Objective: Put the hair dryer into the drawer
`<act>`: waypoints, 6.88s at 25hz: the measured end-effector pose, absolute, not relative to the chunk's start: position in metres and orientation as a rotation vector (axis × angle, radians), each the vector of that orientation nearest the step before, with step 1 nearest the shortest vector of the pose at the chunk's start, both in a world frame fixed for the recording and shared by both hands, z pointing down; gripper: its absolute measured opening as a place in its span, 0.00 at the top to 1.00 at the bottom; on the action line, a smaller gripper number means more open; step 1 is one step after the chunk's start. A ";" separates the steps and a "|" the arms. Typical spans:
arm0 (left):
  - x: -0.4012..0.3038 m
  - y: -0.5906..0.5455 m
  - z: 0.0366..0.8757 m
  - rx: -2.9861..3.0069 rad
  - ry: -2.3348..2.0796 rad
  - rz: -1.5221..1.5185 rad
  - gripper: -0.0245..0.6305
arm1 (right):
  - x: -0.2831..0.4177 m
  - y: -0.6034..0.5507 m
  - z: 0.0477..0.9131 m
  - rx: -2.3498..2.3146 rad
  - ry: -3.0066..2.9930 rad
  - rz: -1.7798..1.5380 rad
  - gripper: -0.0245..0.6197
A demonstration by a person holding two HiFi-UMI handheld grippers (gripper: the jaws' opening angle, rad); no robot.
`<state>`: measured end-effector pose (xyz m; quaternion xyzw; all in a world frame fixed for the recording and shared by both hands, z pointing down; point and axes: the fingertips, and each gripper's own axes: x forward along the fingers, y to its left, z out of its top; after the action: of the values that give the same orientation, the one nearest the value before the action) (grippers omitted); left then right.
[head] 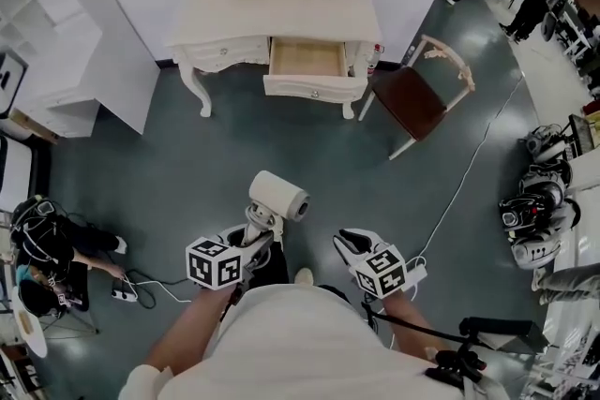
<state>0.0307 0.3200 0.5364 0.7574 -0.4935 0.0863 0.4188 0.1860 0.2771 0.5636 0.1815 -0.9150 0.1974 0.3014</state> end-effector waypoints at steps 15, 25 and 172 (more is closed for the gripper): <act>-0.084 0.131 0.532 2.024 -1.086 0.268 0.71 | 0.079 0.117 0.539 0.676 -2.376 0.527 0.85; -0.133 0.031 0.564 1.990 -1.077 0.317 0.71 | 0.050 0.034 0.550 0.716 -2.343 0.556 0.85; -0.158 -0.210 0.598 1.818 -1.398 0.492 0.96 | 0.035 -0.245 0.591 0.410 -2.365 0.626 0.96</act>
<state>-0.1584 -0.2102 0.5984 0.7145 -0.5495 0.1932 0.3877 0.0350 -0.2448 0.5905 0.1565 -0.9018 0.2385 0.3245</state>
